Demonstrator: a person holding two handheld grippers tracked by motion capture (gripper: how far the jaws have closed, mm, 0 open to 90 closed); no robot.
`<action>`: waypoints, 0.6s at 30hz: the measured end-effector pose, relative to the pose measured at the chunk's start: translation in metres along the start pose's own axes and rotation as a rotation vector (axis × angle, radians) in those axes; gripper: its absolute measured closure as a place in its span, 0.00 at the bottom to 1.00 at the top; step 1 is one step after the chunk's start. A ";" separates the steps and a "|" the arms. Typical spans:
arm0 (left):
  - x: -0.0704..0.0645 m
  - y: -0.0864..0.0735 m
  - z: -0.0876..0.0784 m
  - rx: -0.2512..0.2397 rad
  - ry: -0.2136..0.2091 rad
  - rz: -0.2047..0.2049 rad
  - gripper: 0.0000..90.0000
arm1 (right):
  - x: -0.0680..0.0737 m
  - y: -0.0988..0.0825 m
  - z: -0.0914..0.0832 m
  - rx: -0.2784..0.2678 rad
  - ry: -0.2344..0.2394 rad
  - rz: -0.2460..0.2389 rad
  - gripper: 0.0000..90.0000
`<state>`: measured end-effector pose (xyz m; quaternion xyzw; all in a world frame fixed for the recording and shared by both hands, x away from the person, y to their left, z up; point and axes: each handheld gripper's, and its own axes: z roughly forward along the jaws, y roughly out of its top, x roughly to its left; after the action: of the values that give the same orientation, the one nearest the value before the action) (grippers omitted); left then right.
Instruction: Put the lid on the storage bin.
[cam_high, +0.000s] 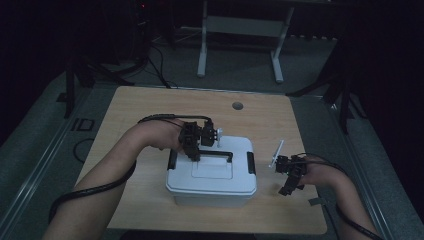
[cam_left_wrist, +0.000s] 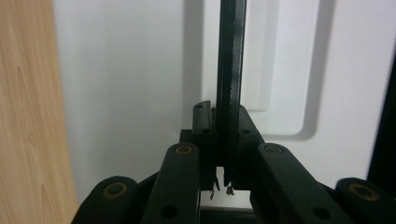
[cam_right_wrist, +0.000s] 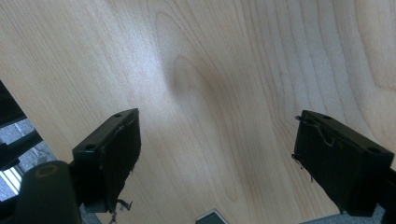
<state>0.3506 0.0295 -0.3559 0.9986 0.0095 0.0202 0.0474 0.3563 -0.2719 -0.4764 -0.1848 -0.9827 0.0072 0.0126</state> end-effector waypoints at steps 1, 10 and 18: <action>0.000 0.000 0.002 -0.002 -0.013 -0.008 0.93 | 0.000 0.000 0.000 0.002 0.000 -0.002 0.16; 0.001 0.002 0.012 0.016 -0.019 -0.011 0.93 | 0.001 0.004 0.002 0.008 -0.001 -0.013 0.16; 0.007 -0.004 0.016 -0.018 -0.052 -0.034 0.92 | 0.001 0.005 0.005 0.013 0.003 -0.013 0.16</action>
<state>0.3579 0.0321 -0.3716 0.9981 0.0252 -0.0065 0.0567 0.3574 -0.2667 -0.4812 -0.1785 -0.9837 0.0134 0.0153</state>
